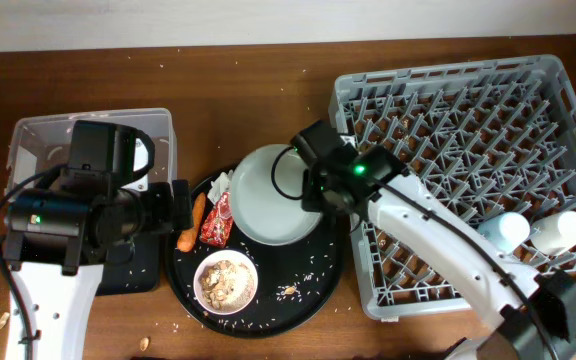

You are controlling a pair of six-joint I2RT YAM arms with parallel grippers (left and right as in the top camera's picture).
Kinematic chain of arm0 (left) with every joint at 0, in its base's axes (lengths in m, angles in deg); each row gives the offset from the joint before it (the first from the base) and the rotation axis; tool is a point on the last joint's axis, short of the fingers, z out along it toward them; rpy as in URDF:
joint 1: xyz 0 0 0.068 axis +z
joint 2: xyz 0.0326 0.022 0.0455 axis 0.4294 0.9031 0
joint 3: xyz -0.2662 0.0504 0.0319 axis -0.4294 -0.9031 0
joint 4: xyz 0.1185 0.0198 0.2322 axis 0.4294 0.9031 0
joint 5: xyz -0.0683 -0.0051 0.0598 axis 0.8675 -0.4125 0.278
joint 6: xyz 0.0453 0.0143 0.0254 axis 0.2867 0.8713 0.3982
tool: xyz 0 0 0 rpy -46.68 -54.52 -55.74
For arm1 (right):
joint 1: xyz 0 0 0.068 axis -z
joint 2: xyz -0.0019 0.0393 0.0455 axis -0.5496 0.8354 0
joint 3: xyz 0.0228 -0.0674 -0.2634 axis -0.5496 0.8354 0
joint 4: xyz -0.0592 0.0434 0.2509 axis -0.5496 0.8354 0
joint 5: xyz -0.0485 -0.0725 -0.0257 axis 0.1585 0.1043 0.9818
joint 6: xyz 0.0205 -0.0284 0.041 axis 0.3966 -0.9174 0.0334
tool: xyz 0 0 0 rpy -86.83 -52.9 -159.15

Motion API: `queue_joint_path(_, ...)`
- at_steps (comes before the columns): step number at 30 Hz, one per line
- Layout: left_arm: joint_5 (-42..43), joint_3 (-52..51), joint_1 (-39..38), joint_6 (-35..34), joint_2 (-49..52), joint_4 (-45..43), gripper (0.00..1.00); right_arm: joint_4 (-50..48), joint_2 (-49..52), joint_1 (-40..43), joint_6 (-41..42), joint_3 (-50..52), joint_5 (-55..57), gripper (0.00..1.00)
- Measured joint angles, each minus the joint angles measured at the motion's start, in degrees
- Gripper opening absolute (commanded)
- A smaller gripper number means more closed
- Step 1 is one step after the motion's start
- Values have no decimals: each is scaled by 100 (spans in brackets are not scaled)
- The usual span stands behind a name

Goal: Sort waste into correct bins and load items into the dishwasher rack
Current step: 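Grasp the white plate edge with the right gripper and lift it, then stand the white plate upright in the dish rack with the right gripper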

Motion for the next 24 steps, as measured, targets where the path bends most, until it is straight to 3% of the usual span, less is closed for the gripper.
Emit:
queue_joint_path(1,0,0,0,0,0,9,99,675,-50,28,-356,-498,885,4)
queue_joint_path(4,0,0,0,0,0,4,99,678,-577,911,-1875,-1606,2758,4)
queue_joint_path(5,0,0,0,0,0,4,99,511,-632,1471,-2728,-1650,3080,4)
queue_joint_path(8,0,0,0,0,0,9,99,317,-363,2424,-3724,-1650,3244,4)
queue_joint_path(10,0,0,0,0,0,0,99,299,98,2756,-3928,-1646,3239,4)
queue_joint_path(15,0,0,0,0,0,2,99,387,920,2704,-3897,-1591,3445,4)
queue_joint_path(20,0,0,0,0,0,2,99,120,809,2704,-3648,-1547,3880,4)
queue_joint_path(24,0,0,0,0,0,2,99,-151,525,3187,-3832,-1543,4339,4)
